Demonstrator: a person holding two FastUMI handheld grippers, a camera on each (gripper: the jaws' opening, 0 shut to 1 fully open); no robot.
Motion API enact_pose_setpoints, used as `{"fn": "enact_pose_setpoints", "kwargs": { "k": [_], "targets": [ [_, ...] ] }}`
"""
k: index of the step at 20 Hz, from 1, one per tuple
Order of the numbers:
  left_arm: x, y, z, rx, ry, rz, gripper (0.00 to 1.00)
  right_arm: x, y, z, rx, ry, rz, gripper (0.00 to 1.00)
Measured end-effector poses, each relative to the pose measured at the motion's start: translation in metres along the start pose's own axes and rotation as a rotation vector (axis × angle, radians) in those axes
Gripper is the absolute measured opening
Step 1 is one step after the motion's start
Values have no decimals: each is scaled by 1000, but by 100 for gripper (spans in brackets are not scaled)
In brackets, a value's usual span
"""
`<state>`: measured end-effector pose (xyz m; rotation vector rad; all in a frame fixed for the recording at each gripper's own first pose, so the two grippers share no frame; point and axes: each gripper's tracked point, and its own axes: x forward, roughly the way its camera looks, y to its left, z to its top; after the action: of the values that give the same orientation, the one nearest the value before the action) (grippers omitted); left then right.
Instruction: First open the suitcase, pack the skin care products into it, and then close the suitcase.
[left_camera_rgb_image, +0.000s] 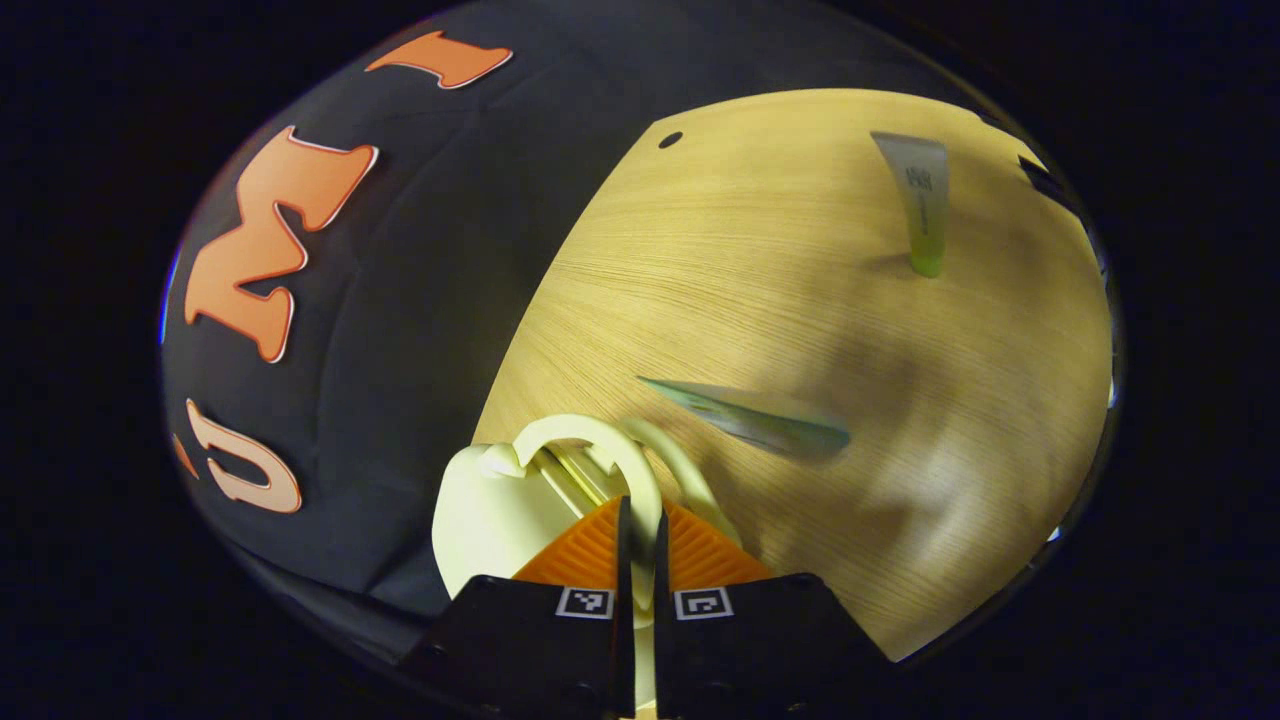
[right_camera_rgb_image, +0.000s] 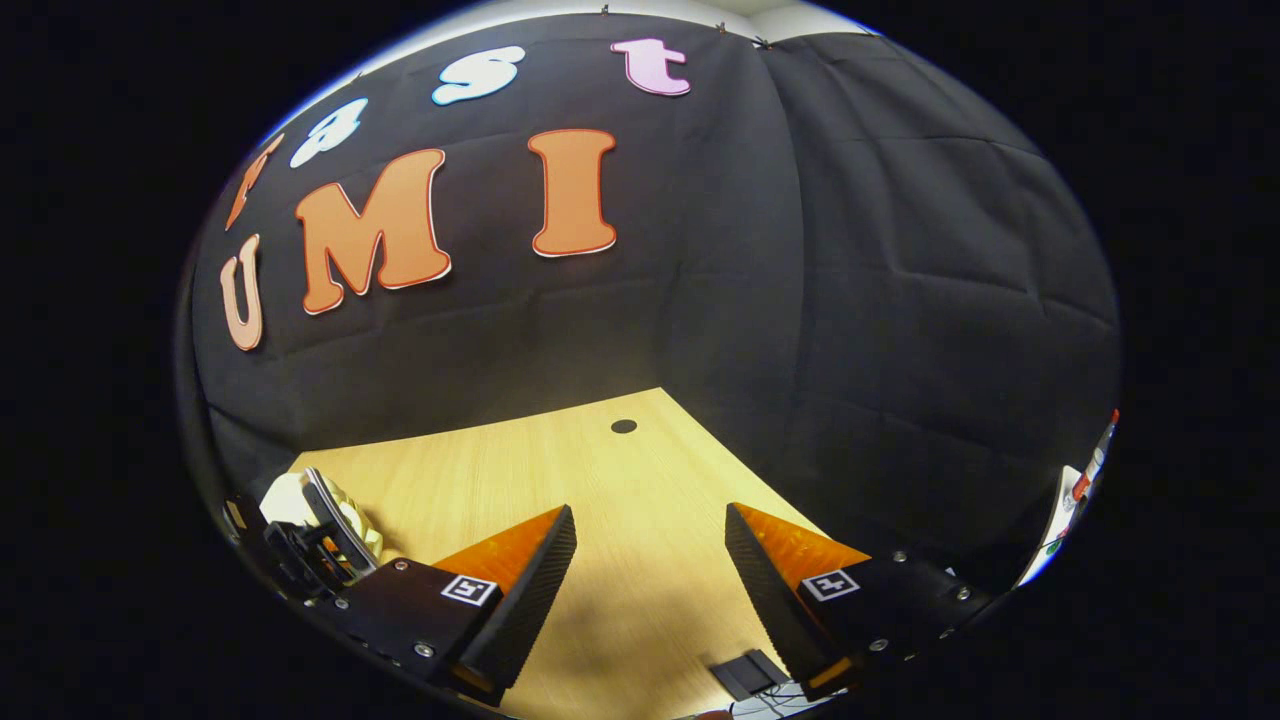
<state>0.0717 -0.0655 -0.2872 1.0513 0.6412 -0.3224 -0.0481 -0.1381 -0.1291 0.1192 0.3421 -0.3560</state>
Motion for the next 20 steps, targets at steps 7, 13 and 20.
{"fn": "enact_pose_setpoints", "kwargs": {
  "k": [7, 13, 20],
  "targets": [
    [-42, 76, 2, -547, -203, -47, 7, -5, 60, 28, -17, -63, 95, 95],
    [-44, 163, -44, -912, -379, -34, 7, -26, 140, 53, -43, -131, 222, 95],
    [-27, 218, -210, -1105, -385, -6, 6, -61, 220, 51, -7, -118, 322, 95]
  ]
}}
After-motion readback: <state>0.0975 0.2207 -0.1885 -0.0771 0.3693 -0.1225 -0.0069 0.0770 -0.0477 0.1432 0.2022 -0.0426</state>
